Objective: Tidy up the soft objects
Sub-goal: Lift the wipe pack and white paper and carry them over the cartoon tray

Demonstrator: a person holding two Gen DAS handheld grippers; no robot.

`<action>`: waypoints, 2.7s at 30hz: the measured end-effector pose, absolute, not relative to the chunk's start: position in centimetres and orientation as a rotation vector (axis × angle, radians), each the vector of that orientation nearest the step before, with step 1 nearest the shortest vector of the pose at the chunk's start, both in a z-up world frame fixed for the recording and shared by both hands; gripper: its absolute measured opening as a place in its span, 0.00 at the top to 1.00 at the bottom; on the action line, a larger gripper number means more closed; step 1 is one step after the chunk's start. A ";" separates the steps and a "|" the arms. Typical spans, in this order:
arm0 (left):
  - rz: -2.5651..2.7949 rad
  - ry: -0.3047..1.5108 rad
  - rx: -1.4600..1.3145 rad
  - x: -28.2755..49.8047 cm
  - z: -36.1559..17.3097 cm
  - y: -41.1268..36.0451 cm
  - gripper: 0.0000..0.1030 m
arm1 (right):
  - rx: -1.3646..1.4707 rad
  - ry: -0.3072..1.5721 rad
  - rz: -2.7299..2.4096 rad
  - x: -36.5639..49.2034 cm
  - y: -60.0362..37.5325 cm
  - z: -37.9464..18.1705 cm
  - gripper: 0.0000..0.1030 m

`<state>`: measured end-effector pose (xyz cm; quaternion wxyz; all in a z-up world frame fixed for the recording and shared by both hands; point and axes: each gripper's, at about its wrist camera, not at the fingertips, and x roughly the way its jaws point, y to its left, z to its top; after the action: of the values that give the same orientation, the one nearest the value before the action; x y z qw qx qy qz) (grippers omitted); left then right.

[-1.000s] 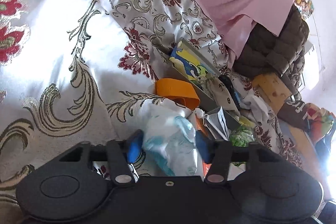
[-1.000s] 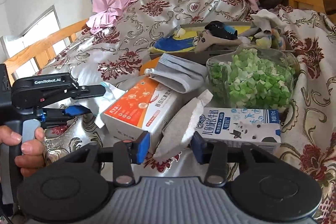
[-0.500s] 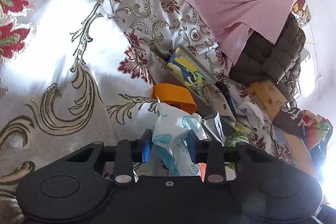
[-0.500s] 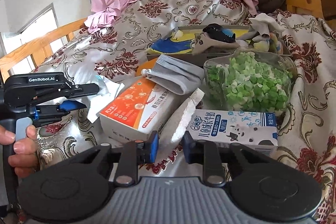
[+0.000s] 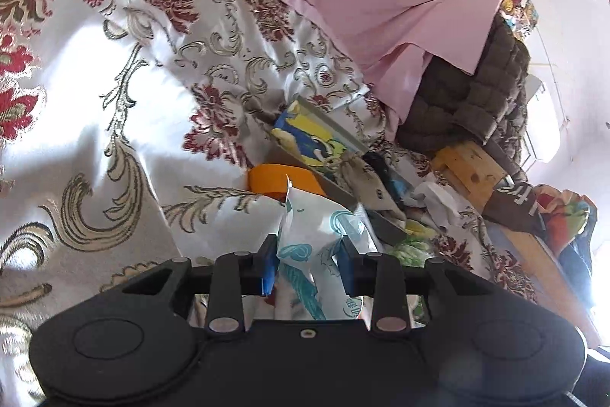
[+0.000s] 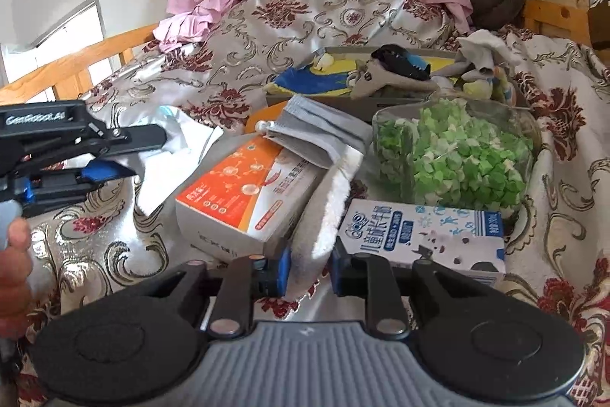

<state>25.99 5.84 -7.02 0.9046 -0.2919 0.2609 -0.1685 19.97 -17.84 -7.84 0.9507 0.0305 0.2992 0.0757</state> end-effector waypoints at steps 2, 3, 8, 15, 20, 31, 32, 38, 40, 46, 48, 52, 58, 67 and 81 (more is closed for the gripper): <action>-0.357 0.537 -0.602 25.3 -6.7 5.4 0.67 | 0.045 0.605 0.137 19.8 -17.7 -7.7 0.89; -0.361 0.537 -0.599 25.0 -6.5 5.2 0.67 | 0.039 0.602 0.134 19.7 -17.7 -7.7 0.89; -0.374 0.536 -0.583 23.6 -5.8 4.1 0.67 | 0.010 0.569 0.122 18.9 -17.6 -6.9 0.89; -0.378 0.517 -0.551 22.0 -4.4 2.4 0.67 | 0.092 0.481 0.106 17.4 -19.6 -4.6 0.89; -0.383 0.519 -0.540 21.3 -3.5 1.2 0.67 | 0.105 0.400 0.078 16.7 -21.1 -2.7 0.89; -0.386 0.487 -0.471 26.1 0.3 -3.8 0.66 | 0.179 0.264 0.070 22.9 -25.8 0.5 0.89; -0.381 0.487 -0.467 27.1 0.6 -4.2 0.66 | 0.197 0.256 0.071 24.0 -26.5 0.7 0.89; -0.359 0.507 -0.464 33.7 1.5 -6.3 0.66 | 0.301 0.246 0.091 30.9 -30.4 0.6 0.89; -0.357 0.511 -0.444 36.3 1.7 -7.2 0.66 | 0.315 0.252 0.090 32.8 -31.2 0.0 0.89; -0.368 0.522 -0.411 42.8 1.2 -9.8 0.66 | 0.308 0.327 0.070 37.4 -32.7 -1.3 0.89; -0.377 0.528 -0.397 44.7 0.8 -10.8 0.66 | 0.306 0.342 0.070 38.1 -33.0 -1.8 0.89; -0.392 0.546 -0.395 47.5 -0.3 -12.7 0.66 | 0.351 0.384 0.080 39.5 -34.2 -2.5 0.89; -0.373 0.588 -0.375 49.6 -1.6 -14.8 0.66 | 0.393 0.431 0.059 40.5 -35.2 -3.8 0.89; -0.332 0.626 -0.314 50.4 -2.2 -16.0 0.65 | 0.411 0.465 0.058 40.8 -35.3 -4.6 0.88; -0.332 0.624 -0.303 50.4 -1.9 -16.0 0.51 | 0.383 0.459 0.047 40.4 -34.9 -3.9 0.74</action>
<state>50.40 -16.04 -1.91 0.9269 -0.1477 0.3046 -0.1619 40.37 -34.91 -3.91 0.9554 0.1886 0.2262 0.0232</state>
